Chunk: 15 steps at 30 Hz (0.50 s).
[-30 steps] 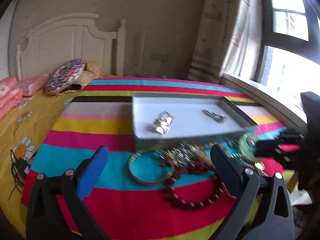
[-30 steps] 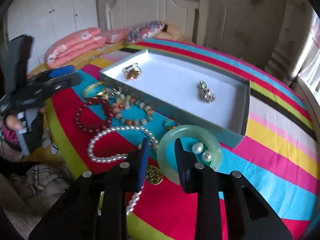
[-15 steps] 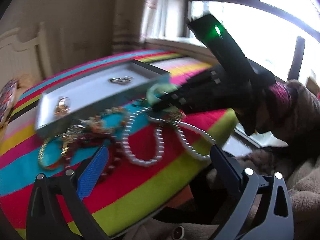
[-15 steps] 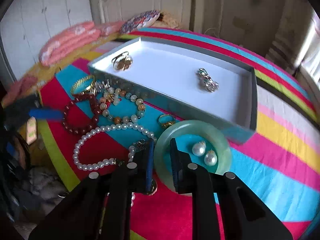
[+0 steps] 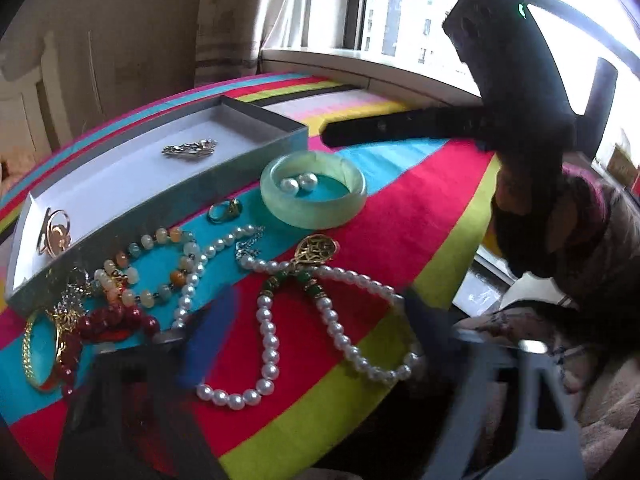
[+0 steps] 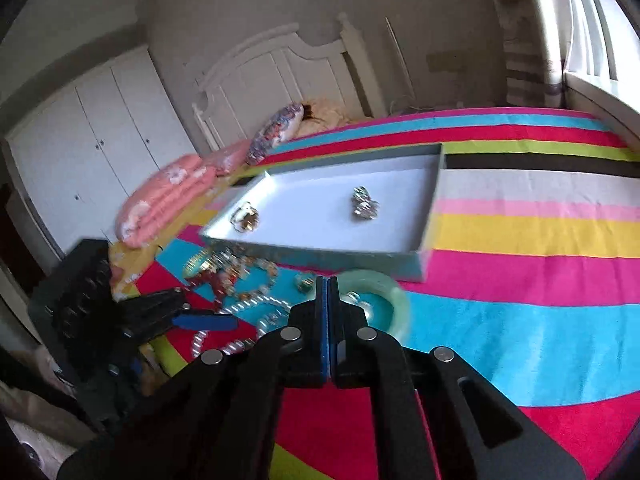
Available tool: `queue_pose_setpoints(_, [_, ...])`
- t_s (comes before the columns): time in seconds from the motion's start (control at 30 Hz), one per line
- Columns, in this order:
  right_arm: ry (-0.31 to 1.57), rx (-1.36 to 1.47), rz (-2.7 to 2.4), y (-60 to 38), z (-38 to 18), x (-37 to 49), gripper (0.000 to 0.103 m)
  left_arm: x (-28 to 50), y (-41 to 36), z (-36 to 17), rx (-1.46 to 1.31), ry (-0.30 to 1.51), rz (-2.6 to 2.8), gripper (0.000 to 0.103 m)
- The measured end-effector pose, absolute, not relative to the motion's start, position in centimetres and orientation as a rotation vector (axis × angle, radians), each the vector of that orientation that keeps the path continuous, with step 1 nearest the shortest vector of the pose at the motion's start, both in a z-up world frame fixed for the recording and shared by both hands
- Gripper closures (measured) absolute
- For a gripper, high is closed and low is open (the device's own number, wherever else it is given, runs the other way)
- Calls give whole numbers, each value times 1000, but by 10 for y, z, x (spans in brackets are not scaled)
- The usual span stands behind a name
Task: Organize jewelry
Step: 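Grasp the pearl necklace with green pendant with the left tool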
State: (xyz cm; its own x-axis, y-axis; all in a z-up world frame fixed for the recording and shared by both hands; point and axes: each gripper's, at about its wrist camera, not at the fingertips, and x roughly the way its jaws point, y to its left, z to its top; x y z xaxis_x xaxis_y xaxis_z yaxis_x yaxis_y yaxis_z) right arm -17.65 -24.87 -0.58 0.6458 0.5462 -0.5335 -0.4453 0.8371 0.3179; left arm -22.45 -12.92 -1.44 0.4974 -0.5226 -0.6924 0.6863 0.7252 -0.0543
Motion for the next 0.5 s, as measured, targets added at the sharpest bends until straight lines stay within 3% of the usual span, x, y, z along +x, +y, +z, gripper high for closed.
queue_pose_setpoints(0.03, [665, 158, 548, -251, -6, -177, 94, -222, -128, -14, 259, 745, -704, 72])
queue_pose_setpoints(0.07, [677, 155, 535, -252, -7, -178, 90, -219, -124, -13, 264, 750, -685, 81])
queue_pose_setpoints(0.13, [723, 123, 487, -254, -9, -178, 88, -213, -116, -12, 227, 773, -691, 89])
queue_pose_setpoints(0.2, [756, 92, 468, -250, -15, -177, 84, -212, -111, -12, 207, 775, -695, 89])
queue_pose_setpoints(0.23, [767, 89, 454, -250, -18, -177, 60, -212, -108, -11, 191, 775, -693, 89])
queue_pose_setpoints(0.27, [778, 105, 463, -249, -22, -177, 4, -211, -107, -11, 171, 778, -694, 89])
queue_pose_setpoints(0.3, [764, 141, 486, -250, -23, -179, 12, -209, -102, -10, 129, 786, -700, 89])
queue_pose_setpoints(0.33, [767, 170, 490, -252, -24, -178, 4, -208, -93, -5, 47, 791, -732, 89])
queue_pose_setpoints(0.4, [772, 218, 491, -256, -24, -176, 4, -206, -79, 7, -66, 786, -774, 89])
queue_pose_setpoints(0.43, [780, 220, 489, -256, -24, -174, 4, -204, -71, 16, -97, 766, -776, 92])
queue_pose_setpoints(0.47, [789, 201, 476, -253, -25, -172, 4, -201, -68, 24, -113, 753, -775, 103])
queue_pose_setpoints(0.5, [794, 181, 469, -250, -25, -172, 4, -199, -61, 34, -140, 732, -776, 103])
